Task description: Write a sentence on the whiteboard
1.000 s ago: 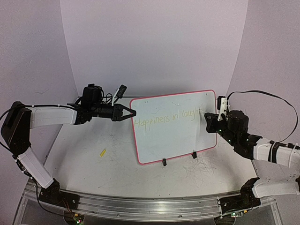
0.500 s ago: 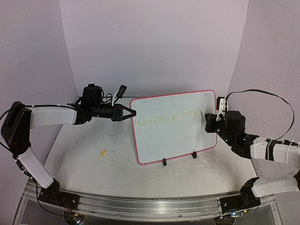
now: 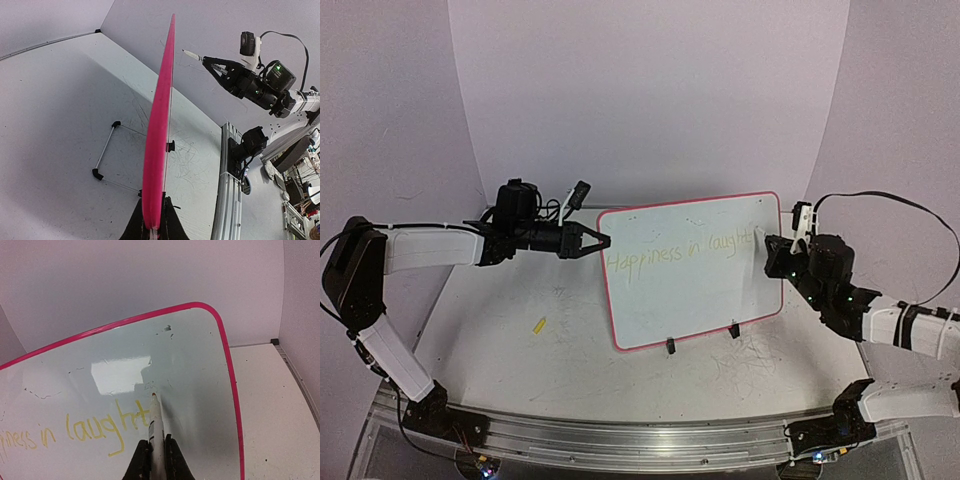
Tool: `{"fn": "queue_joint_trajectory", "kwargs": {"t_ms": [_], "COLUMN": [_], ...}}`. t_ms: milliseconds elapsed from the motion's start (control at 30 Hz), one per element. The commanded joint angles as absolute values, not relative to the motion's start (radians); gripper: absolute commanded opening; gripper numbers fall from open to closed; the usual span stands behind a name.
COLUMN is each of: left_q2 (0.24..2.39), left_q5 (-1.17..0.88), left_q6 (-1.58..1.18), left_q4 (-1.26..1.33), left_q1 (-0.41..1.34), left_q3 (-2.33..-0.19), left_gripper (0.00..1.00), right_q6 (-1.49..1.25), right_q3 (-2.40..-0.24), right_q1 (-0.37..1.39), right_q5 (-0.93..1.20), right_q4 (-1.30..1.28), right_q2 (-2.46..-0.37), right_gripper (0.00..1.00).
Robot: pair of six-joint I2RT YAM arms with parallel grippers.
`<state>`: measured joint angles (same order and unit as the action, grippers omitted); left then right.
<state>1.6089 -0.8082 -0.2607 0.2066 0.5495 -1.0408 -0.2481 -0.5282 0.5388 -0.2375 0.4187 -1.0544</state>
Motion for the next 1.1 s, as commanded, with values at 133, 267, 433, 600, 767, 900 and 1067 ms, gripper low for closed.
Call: {"fn": "queue_joint_trajectory", "kwargs": {"t_ms": [133,267,433,600,767,900,1067], "left_q2": [1.587,1.589,1.59,1.593,1.592,1.59,1.588], "left_q5": [-0.775,-0.778,-0.779,-0.779,-0.779,-0.779,-0.779], "left_q6": [-0.207,-0.207,-0.207,-0.209,-0.209,-0.209,-0.209], "left_q4": [0.149,0.149,0.149,0.149,0.149,0.149,0.149], "left_q1": [0.571,0.571,0.571,0.571,0.571,0.571,0.571], "left_q3": [-1.063,-1.065,-1.065,-1.066,-1.065,-1.065,-1.065], "left_gripper": [0.0,0.0,0.0,0.0,0.0,0.0,0.0], "right_q6": [-0.256,-0.267,-0.286,-0.283,-0.262,-0.249,-0.237], "right_q3": [-0.552,-0.557,-0.555,-0.562,-0.568,-0.569,-0.581], "right_q1": [0.534,0.534,0.534,0.533,0.532,0.533,0.533], "right_q5": [-0.233,-0.245,-0.295,-0.32,-0.319,-0.317,-0.299], "right_q4": [0.441,0.438,0.417,0.424,0.468,0.494,0.504], "right_q2": [-1.112,-1.125,-1.129,-1.14,-1.153,-1.154,-1.164], "right_gripper": [0.0,0.0,0.0,0.0,0.0,0.0,0.0]}}
